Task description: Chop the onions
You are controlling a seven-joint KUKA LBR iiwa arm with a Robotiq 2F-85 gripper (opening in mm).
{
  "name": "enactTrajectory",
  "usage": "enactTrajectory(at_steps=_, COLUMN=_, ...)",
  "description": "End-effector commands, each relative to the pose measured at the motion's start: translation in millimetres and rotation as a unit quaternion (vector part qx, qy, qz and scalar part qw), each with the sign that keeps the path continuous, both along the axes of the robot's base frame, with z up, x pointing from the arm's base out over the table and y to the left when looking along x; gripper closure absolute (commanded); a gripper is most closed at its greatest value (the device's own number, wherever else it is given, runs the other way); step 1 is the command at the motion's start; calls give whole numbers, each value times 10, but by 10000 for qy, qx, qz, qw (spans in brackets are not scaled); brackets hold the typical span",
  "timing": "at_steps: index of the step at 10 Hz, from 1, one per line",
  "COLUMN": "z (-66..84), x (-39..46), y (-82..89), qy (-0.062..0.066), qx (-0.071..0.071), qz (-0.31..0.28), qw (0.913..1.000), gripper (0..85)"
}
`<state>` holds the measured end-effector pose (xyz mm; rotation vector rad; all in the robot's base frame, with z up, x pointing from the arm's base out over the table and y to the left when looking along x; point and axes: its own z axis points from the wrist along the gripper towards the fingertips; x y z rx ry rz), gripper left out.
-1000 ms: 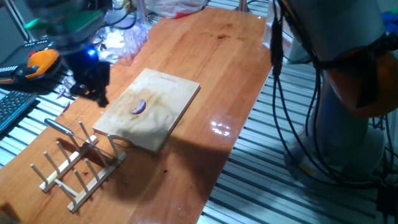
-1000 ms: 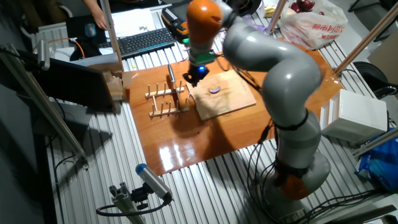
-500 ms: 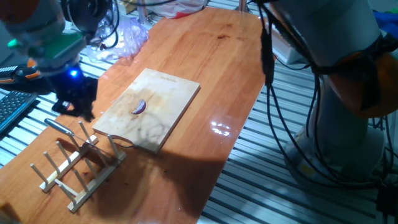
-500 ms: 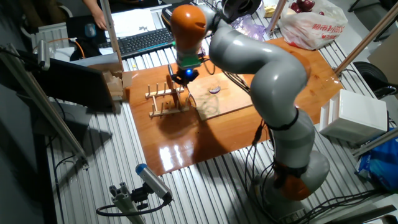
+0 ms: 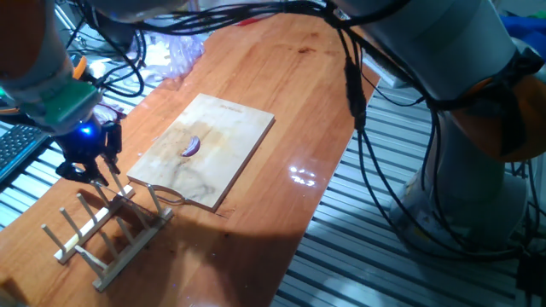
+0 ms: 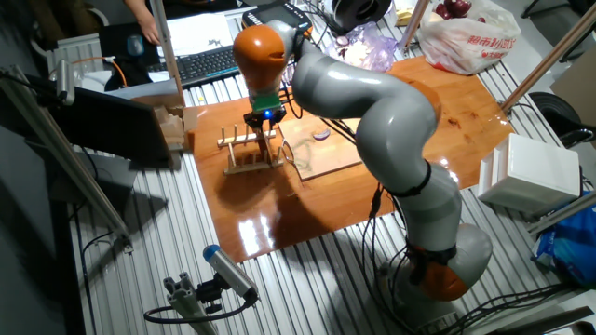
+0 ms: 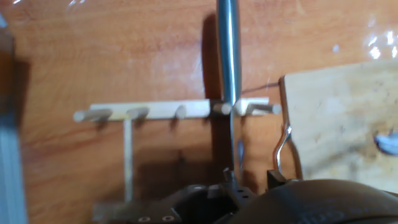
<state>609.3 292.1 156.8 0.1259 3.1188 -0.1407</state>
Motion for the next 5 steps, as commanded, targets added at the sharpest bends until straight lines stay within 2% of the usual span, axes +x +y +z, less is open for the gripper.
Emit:
enactTrajectory(at_steps=1, z=-49, x=26, y=19, qy=-14, qx=-14, qz=-12, qw=10000, gripper=510)
enactTrajectory(at_steps=3, z=-162, x=75, y=37, qy=-60, qx=-37, qz=-8, qw=10000, gripper=510)
enactTrajectory(at_steps=4, z=-205, x=79, y=49, qy=-97, qx=-83, qz=4, qw=9999, gripper=510)
enactTrajectory(at_steps=5, z=-250, x=69, y=72, qy=-159, qx=-197, qz=4, qw=9997, gripper=510)
